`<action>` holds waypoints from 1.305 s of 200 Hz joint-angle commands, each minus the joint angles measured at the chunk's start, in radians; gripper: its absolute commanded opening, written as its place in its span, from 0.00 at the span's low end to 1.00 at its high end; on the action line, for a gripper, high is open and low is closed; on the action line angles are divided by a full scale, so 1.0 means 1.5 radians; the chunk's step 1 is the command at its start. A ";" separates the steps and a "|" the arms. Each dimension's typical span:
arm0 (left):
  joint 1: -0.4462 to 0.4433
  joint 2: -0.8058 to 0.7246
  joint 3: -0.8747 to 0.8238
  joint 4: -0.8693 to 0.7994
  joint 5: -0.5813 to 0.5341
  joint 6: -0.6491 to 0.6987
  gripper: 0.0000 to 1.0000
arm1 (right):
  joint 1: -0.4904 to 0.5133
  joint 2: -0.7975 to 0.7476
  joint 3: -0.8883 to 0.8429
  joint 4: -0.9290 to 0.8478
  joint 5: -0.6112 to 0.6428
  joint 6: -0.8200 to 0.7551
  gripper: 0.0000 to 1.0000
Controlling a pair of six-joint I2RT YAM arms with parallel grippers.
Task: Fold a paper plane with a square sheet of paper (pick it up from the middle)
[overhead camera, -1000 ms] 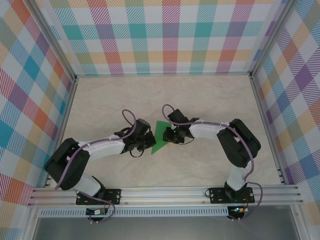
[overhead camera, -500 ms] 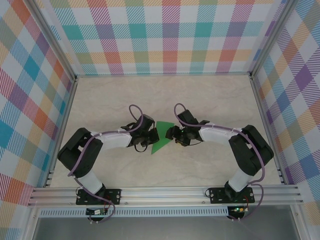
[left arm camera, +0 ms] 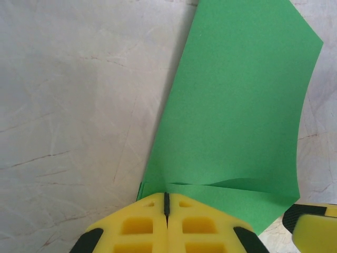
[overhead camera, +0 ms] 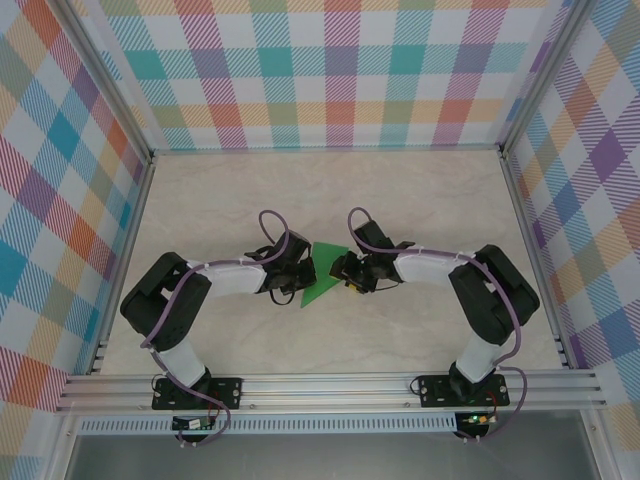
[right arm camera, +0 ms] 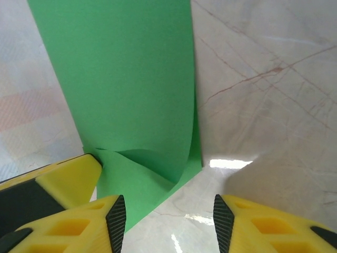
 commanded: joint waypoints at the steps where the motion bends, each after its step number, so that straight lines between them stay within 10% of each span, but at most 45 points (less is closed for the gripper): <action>1: 0.011 0.013 -0.010 -0.031 -0.031 -0.006 0.00 | -0.004 0.014 0.009 0.017 -0.017 0.021 0.47; 261: 0.014 -0.009 -0.007 -0.040 -0.027 -0.004 0.00 | -0.012 0.016 -0.028 0.107 -0.065 0.044 0.31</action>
